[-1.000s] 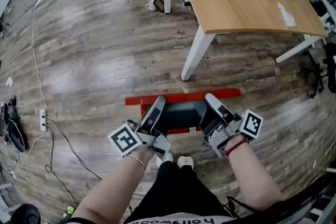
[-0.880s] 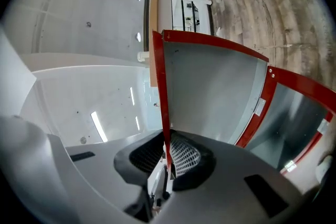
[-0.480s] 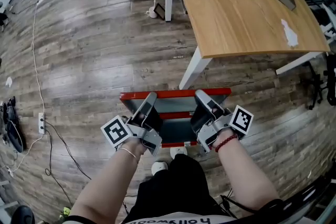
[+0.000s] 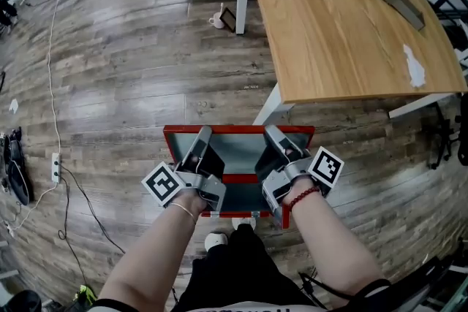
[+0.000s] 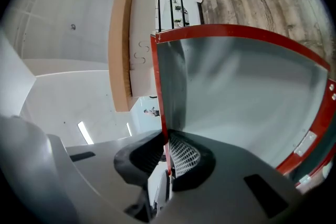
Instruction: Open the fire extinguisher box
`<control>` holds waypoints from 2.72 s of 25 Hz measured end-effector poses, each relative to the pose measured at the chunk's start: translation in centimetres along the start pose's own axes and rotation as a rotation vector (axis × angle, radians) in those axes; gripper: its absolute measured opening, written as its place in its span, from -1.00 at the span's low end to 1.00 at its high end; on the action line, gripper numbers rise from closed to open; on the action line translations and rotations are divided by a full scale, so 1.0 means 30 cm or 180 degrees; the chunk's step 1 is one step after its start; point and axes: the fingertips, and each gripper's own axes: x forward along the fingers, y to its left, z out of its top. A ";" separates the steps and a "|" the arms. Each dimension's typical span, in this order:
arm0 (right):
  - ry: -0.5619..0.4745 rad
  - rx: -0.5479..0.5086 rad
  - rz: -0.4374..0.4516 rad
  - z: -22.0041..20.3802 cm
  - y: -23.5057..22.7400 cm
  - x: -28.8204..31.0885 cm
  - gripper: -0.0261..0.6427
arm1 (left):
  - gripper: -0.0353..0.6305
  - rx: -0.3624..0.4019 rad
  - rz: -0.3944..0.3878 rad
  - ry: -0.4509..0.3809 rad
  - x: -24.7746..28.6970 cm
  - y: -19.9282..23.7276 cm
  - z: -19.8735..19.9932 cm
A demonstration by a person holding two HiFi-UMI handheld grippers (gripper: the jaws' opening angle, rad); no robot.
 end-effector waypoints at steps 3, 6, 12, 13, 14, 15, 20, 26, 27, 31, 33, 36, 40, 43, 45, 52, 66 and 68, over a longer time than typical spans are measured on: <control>0.0003 0.0001 -0.0099 0.017 -0.021 0.028 -0.83 | -0.76 -0.0051 0.0061 -0.0087 0.023 0.024 0.014; 0.0064 -0.0009 -0.0129 0.036 -0.041 0.054 -0.82 | -0.76 -0.0059 0.0113 -0.0157 0.043 0.057 0.026; 0.0145 0.0032 -0.0015 0.076 -0.069 0.099 -0.80 | -0.76 -0.0003 0.0170 -0.0122 0.096 0.105 0.038; 0.0154 0.0033 -0.0012 0.080 -0.073 0.105 -0.80 | -0.76 -0.0005 0.0186 -0.0096 0.102 0.111 0.040; 0.0159 0.0040 -0.0013 0.083 -0.078 0.110 -0.80 | -0.76 -0.0005 0.0201 -0.0073 0.106 0.116 0.042; 0.0162 0.0050 -0.0014 0.086 -0.083 0.115 -0.80 | -0.76 -0.0001 0.0214 -0.0054 0.109 0.121 0.043; 0.0156 0.0111 0.0011 0.103 -0.098 0.137 -0.78 | -0.76 -0.0048 0.0220 -0.0042 0.132 0.142 0.051; 0.0200 0.0081 0.0085 0.114 -0.110 0.149 -0.77 | -0.76 -0.0158 0.0172 -0.0149 0.141 0.158 0.056; 0.0213 0.0076 0.0099 0.114 -0.113 0.151 -0.76 | -0.76 -0.0174 0.0173 -0.0181 0.139 0.163 0.058; 0.0313 0.0062 0.0132 0.109 -0.116 0.157 -0.76 | -0.76 -0.0195 0.0135 -0.0200 0.139 0.167 0.062; 0.0360 0.0059 0.0167 0.107 -0.114 0.157 -0.76 | -0.76 -0.0176 0.0099 -0.0176 0.138 0.165 0.062; 0.0347 0.0099 0.0196 0.107 -0.112 0.156 -0.76 | -0.76 -0.0175 0.0104 -0.0163 0.137 0.166 0.062; 0.0354 0.0087 0.0216 0.108 -0.105 0.156 -0.76 | -0.76 -0.0151 0.0067 -0.0144 0.137 0.158 0.062; 0.0351 0.0009 0.0219 0.103 -0.091 0.151 -0.76 | -0.76 -0.0191 -0.0001 -0.0183 0.131 0.143 0.059; 0.0351 0.0064 0.0272 0.095 -0.083 0.134 -0.76 | -0.76 -0.0270 -0.0046 -0.0223 0.112 0.134 0.056; 0.0203 0.0159 0.0293 0.094 -0.087 0.071 -0.64 | -0.76 -0.0297 -0.0175 -0.0232 0.058 0.097 0.064; 0.1036 -0.0727 0.0378 -0.279 0.072 -0.113 -0.87 | -0.85 0.0700 -0.0204 0.0952 -0.135 -0.139 -0.138; 0.1244 -0.1186 0.0446 -0.362 0.148 -0.158 -0.87 | -0.86 0.1037 -0.0314 0.1206 -0.180 -0.239 -0.176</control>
